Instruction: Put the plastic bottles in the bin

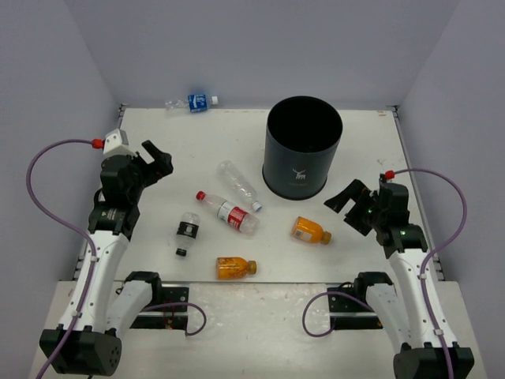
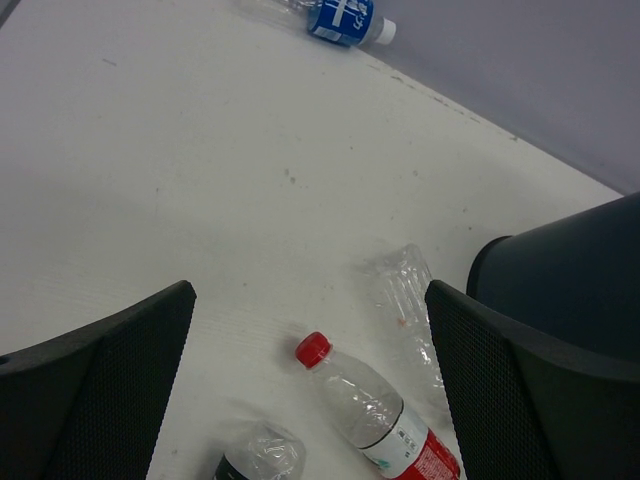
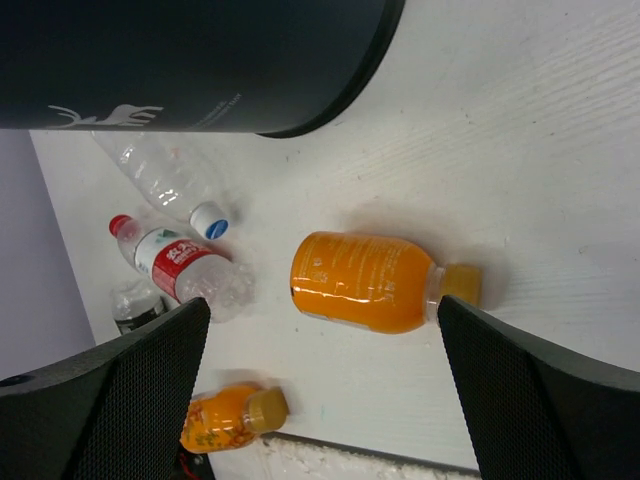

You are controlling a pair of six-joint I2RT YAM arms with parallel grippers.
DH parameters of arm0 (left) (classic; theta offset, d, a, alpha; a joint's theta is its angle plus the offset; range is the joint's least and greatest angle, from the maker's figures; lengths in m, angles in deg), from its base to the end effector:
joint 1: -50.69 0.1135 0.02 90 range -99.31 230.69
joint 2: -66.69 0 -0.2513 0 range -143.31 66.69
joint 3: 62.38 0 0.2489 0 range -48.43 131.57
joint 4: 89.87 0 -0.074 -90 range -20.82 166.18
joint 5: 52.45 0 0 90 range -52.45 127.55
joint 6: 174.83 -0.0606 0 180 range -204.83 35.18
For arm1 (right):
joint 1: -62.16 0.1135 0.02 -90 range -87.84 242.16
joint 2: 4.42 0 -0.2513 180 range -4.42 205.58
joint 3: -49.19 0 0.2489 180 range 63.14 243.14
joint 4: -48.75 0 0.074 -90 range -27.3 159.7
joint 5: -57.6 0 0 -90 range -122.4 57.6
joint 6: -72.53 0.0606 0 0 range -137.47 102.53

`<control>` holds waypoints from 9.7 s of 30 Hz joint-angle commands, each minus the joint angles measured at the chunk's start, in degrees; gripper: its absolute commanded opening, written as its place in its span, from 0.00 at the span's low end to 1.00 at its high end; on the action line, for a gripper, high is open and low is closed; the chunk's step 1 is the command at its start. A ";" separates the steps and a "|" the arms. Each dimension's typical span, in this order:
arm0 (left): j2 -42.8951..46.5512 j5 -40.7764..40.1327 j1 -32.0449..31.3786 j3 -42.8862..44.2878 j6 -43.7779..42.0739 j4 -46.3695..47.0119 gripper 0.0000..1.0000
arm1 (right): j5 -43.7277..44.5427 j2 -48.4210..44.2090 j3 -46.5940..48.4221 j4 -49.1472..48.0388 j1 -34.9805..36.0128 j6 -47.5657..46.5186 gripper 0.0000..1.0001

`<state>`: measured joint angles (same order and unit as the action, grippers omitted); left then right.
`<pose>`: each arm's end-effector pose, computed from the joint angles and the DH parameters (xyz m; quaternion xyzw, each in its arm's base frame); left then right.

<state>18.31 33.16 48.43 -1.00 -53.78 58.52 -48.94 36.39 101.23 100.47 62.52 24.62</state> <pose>0.2230 -0.0042 0.3145 -0.2234 0.7805 -0.1373 0.5675 0.1743 0.0183 0.2404 0.2638 0.8612 0.2718 0.3390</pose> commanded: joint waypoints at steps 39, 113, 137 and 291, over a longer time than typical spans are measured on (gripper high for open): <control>-6.42 -6.17 0.24 1.26 -2.22 5.18 1.00 | 21.84 35.78 5.86 -2.57 37.04 -57.65 0.99; -7.42 9.19 -8.21 -13.58 4.35 -4.02 1.00 | 19.48 18.33 25.76 -44.39 19.06 -28.18 0.99; -11.06 2.30 -10.39 -2.99 2.30 -7.07 1.00 | -3.42 23.45 3.77 -36.60 64.94 -56.02 0.99; -7.60 23.56 -37.45 -5.85 10.26 41.19 0.22 | 4.94 27.81 1.15 -87.81 49.90 -13.00 0.64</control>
<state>11.64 56.80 12.51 -8.39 -42.47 97.32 -48.37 65.47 102.63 22.21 111.93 10.23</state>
